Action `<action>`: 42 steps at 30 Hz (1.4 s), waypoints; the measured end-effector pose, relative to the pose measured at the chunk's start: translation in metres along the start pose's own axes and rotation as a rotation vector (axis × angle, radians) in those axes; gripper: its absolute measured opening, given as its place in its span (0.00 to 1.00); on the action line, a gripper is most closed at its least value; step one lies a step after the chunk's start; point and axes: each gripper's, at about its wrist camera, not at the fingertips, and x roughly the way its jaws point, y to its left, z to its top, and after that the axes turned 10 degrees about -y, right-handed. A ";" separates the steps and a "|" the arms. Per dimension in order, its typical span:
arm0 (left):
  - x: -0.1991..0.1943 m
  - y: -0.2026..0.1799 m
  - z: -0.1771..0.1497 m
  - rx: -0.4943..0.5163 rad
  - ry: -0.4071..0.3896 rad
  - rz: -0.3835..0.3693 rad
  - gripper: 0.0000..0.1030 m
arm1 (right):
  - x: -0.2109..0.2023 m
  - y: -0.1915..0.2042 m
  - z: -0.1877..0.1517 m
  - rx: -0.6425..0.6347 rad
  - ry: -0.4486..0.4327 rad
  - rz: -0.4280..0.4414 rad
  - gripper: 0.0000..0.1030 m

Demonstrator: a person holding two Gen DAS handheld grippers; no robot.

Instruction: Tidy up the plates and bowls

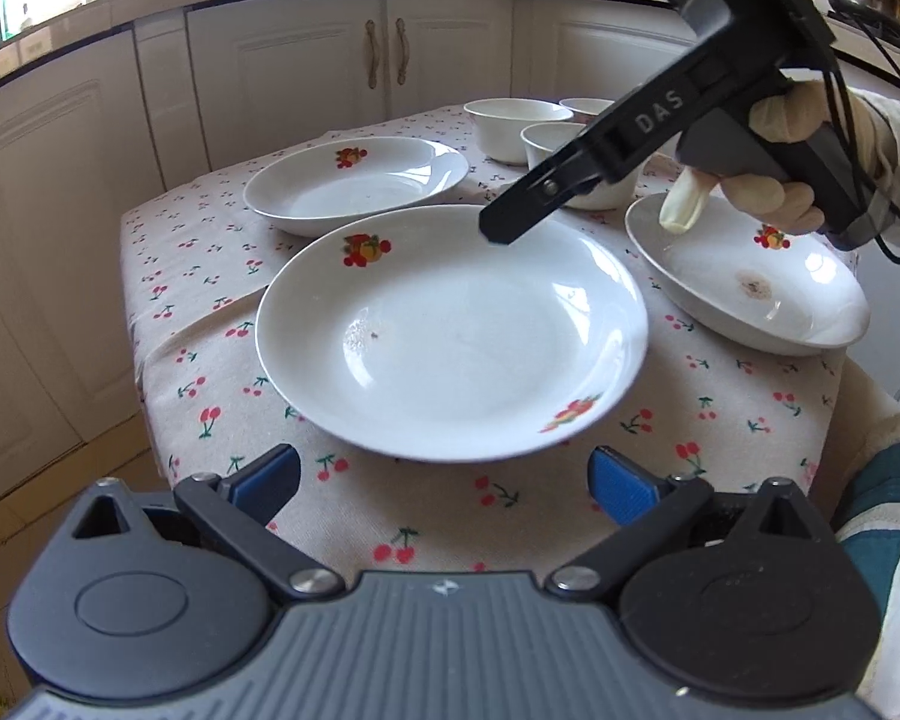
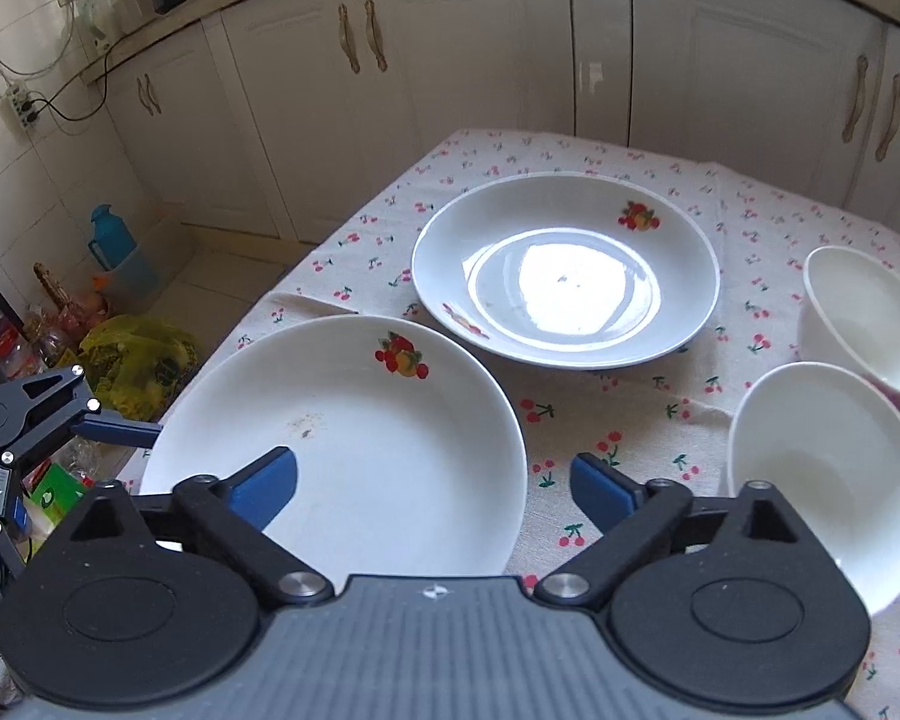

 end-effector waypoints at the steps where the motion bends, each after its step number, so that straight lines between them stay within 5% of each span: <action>1: -0.004 -0.004 0.000 -0.010 -0.002 0.014 0.99 | -0.006 0.001 -0.001 -0.005 -0.014 -0.006 1.00; 13: -0.030 -0.066 0.012 -0.091 -0.064 0.130 0.99 | -0.085 0.000 -0.041 -0.025 -0.135 -0.076 1.00; 27: -0.015 -0.139 0.030 -0.085 -0.111 0.107 0.99 | -0.158 -0.034 -0.108 0.038 -0.195 -0.180 1.00; 36: 0.000 -0.169 0.032 -0.049 -0.083 0.067 0.99 | -0.181 -0.056 -0.140 0.078 -0.190 -0.178 1.00; 42: 0.008 -0.172 0.039 -0.053 -0.081 0.113 0.99 | -0.197 -0.062 -0.154 0.062 -0.192 -0.125 1.00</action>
